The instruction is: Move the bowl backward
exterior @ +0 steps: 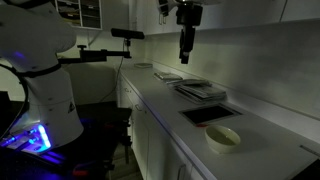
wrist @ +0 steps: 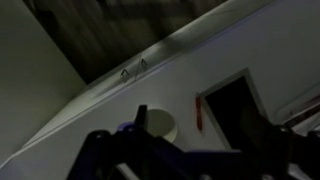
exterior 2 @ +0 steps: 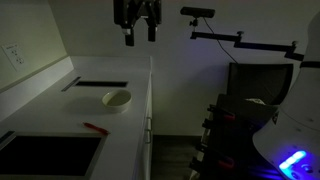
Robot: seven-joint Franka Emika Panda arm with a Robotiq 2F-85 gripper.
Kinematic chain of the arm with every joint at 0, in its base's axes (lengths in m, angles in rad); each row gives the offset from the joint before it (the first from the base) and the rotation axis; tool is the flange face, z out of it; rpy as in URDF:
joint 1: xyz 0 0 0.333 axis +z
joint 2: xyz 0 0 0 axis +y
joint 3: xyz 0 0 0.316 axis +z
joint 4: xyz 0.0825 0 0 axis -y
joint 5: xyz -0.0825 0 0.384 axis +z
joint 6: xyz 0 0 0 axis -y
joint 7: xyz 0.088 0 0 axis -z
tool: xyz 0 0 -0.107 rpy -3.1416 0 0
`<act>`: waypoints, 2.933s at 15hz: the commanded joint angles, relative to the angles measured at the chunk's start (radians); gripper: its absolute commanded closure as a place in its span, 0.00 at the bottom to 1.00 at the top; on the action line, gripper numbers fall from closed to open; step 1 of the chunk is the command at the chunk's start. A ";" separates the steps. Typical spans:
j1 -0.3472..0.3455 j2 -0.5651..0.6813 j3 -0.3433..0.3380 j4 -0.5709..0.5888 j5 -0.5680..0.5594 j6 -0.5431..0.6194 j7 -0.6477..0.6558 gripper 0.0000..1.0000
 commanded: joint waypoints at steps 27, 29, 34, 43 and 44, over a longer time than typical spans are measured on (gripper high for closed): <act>0.069 0.779 -0.101 0.304 -0.152 0.289 1.654 0.00; 0.068 0.817 -0.104 0.343 -0.090 0.259 1.697 0.01; 0.084 0.885 -0.128 0.412 -0.057 0.224 1.757 0.28; 0.130 0.932 -0.177 0.459 -0.104 0.218 1.806 0.96; 0.138 0.931 -0.183 0.464 -0.112 0.216 1.821 0.99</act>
